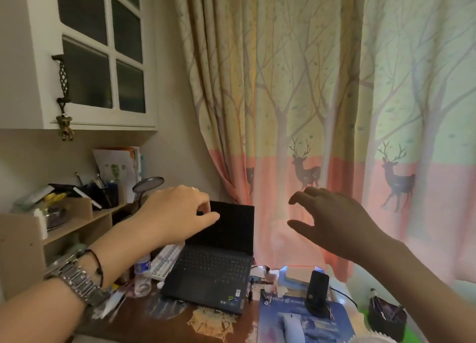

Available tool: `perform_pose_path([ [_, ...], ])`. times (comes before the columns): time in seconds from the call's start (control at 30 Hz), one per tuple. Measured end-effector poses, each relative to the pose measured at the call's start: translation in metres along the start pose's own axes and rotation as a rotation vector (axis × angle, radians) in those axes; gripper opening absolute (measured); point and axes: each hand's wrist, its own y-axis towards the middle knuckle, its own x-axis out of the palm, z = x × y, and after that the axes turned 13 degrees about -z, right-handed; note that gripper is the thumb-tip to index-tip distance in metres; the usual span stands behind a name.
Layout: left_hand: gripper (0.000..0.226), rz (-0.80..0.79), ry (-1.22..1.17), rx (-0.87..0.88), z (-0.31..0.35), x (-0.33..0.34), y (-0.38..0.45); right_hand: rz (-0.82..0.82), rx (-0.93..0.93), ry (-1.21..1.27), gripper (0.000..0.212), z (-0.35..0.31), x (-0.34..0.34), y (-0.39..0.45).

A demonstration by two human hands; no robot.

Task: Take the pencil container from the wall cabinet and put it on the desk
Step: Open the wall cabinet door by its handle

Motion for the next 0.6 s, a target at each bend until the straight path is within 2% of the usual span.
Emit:
perform_pose_path([
  [0.13,0.036,0.058,-0.01,-0.029,-0.026,0.007,0.04,0.052,-0.047,0.006,0.044,0.004,0.02,0.056],
  [0.37,0.035,0.065,-0.022,-0.107,-0.076,-0.002,0.099,0.125,-0.143,0.046,0.04,0.0,0.027,0.155],
  [0.6,0.037,0.087,0.114,-0.195,-0.114,-0.011,0.136,0.172,-0.23,0.081,0.039,0.002,0.042,0.24],
])
